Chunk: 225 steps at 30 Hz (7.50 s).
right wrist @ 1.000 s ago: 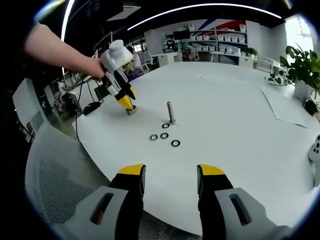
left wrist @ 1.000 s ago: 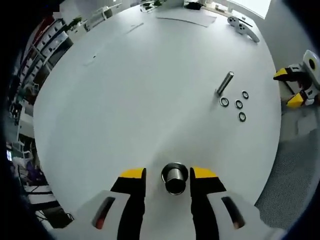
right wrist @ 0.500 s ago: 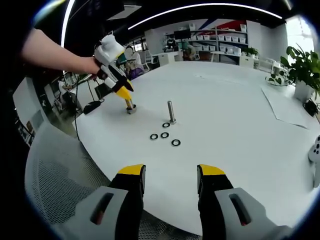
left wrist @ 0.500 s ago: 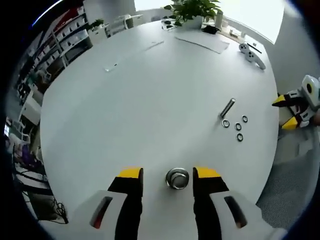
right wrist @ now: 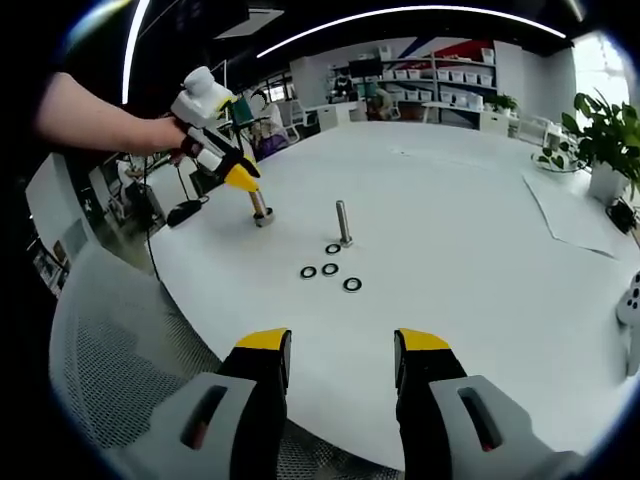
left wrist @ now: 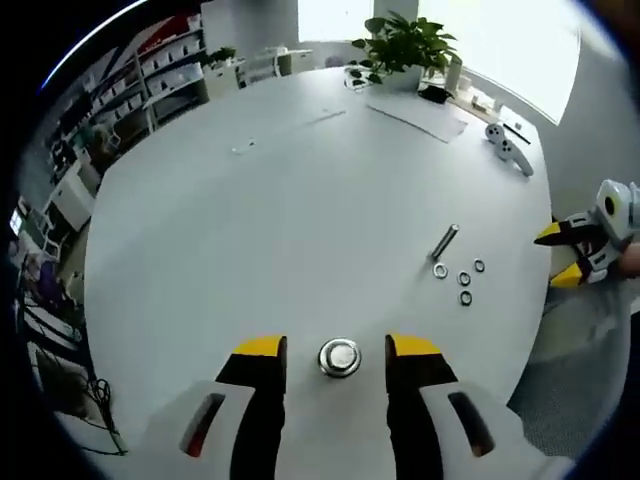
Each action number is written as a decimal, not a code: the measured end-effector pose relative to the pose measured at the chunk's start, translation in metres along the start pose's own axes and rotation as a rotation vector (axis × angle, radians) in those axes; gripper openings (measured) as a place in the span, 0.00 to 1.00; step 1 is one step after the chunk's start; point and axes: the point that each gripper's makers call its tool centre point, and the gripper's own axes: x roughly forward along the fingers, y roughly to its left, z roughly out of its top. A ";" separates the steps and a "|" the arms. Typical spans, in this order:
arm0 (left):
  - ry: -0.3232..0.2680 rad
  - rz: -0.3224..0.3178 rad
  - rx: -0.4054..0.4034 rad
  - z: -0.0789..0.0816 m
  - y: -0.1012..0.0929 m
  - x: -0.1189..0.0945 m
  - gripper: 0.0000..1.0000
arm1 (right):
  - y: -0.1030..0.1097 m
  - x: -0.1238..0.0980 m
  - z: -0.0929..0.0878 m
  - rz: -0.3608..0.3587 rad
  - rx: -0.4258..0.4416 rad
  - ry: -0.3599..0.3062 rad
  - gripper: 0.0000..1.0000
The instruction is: Place the washer onto the threaded stud by aligning its center hole with the stud, sliding it down to the base, and recovering from edge contact or off-axis alignment until the washer reaches the visible bottom stop.
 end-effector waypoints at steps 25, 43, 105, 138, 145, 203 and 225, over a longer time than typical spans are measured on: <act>-0.142 0.062 -0.091 -0.025 -0.004 -0.024 0.40 | 0.001 0.001 -0.002 0.005 -0.009 0.014 0.44; -0.233 0.080 -0.253 -0.054 -0.016 -0.044 0.43 | 0.003 0.002 -0.003 0.010 -0.015 0.021 0.44; -0.270 0.072 -0.351 -0.110 -0.069 -0.068 0.44 | 0.009 0.004 -0.010 0.041 -0.028 0.052 0.44; -0.261 0.045 -0.238 -0.114 -0.083 -0.059 0.39 | 0.009 0.005 -0.012 0.040 -0.032 0.068 0.44; -0.260 0.057 -0.249 -0.115 -0.080 -0.059 0.39 | 0.010 0.005 -0.012 0.041 -0.033 0.065 0.44; -0.280 0.044 -0.276 -0.116 -0.075 -0.058 0.40 | 0.013 0.007 -0.015 0.037 -0.046 0.085 0.43; -0.277 0.013 -0.275 -0.117 -0.081 -0.056 0.39 | 0.005 0.008 -0.026 -0.006 -0.037 0.151 0.45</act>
